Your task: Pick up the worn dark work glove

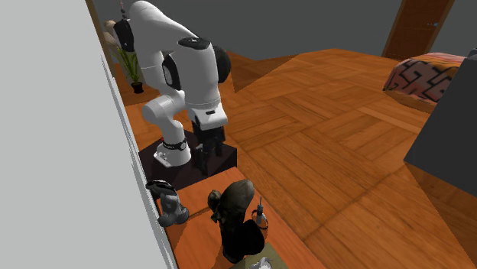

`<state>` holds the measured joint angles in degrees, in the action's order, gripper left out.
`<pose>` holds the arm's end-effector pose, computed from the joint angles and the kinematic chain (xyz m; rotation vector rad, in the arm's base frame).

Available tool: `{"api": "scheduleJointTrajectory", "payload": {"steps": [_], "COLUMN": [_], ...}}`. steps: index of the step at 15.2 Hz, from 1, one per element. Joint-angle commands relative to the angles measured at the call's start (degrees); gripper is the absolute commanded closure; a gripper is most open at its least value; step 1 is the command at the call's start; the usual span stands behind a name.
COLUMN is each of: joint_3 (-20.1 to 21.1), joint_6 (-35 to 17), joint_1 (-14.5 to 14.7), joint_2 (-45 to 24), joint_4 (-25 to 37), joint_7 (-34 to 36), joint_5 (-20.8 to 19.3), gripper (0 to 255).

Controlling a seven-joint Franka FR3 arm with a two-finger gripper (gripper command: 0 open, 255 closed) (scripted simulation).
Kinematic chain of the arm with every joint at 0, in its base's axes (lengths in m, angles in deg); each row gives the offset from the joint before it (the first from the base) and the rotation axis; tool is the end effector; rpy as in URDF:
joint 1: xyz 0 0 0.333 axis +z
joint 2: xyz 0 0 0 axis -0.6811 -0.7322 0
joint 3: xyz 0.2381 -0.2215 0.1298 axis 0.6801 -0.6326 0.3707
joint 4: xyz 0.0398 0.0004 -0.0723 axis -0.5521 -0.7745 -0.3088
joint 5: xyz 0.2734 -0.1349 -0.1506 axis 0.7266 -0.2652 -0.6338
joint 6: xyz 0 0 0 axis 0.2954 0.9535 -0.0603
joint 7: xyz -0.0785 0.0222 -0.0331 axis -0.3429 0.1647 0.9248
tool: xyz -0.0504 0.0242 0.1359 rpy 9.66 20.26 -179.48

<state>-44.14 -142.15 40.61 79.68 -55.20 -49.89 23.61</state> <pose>0.3964 -0.2245 0.5187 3.1018 0.2551 0.1079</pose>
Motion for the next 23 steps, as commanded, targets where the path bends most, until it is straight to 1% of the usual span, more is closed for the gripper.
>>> {"api": "scheduleJointTrajectory", "payload": {"steps": [1,5,6,13,15,16,23], "joint_3": [-1.45,-3.74,-3.67,-3.66,-3.66,-3.67,-3.68], "joint_6": [-1.21,-2.8,-2.8,-8.37,-8.37,-8.32,-8.3], "joint_1": [-0.15,-1.44,-1.51,-1.71,-1.71,-1.72,-1.73], "joint_2": [-4.52,-13.58,-13.58,-15.42,-15.41,-15.4,-15.44], "joint_4": [2.87,9.16,9.16,5.2,5.2,5.24,5.3], "joint_7": [-2.7,-8.45,-8.45,-9.16,-9.16,-9.18,-9.21], "joint_5": [1.37,5.03,5.03,6.1,6.1,6.1,6.12], "gripper": [0,0,0,0,0,255,255]}}
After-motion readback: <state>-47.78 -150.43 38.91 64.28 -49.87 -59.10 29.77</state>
